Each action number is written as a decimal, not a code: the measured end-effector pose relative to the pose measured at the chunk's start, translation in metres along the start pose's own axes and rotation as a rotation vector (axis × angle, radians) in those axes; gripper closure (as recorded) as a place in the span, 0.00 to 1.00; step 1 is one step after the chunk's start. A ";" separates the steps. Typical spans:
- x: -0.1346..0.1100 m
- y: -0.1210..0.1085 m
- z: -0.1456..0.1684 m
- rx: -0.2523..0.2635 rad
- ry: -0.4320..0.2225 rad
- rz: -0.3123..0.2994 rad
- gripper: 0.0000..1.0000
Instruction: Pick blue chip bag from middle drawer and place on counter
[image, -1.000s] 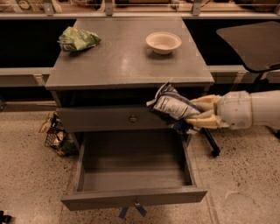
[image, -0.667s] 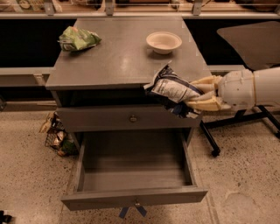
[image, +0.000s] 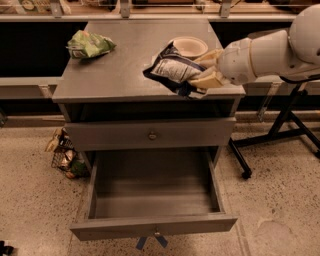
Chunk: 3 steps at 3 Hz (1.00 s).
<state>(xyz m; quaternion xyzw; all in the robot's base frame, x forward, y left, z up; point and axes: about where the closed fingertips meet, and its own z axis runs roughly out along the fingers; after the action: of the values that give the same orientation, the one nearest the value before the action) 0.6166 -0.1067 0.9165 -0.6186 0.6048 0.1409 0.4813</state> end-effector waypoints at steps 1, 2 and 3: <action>-0.015 -0.025 0.012 0.034 -0.003 -0.014 1.00; -0.022 -0.042 0.040 0.042 -0.024 -0.024 1.00; -0.025 -0.052 0.076 0.044 -0.046 -0.032 1.00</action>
Offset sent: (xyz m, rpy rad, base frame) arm 0.0796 0.0604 0.0129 0.0424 -0.0717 -0.0083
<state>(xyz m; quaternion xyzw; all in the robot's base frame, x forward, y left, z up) 0.6877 -0.0431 0.9201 -0.6143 0.5865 0.1340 0.5106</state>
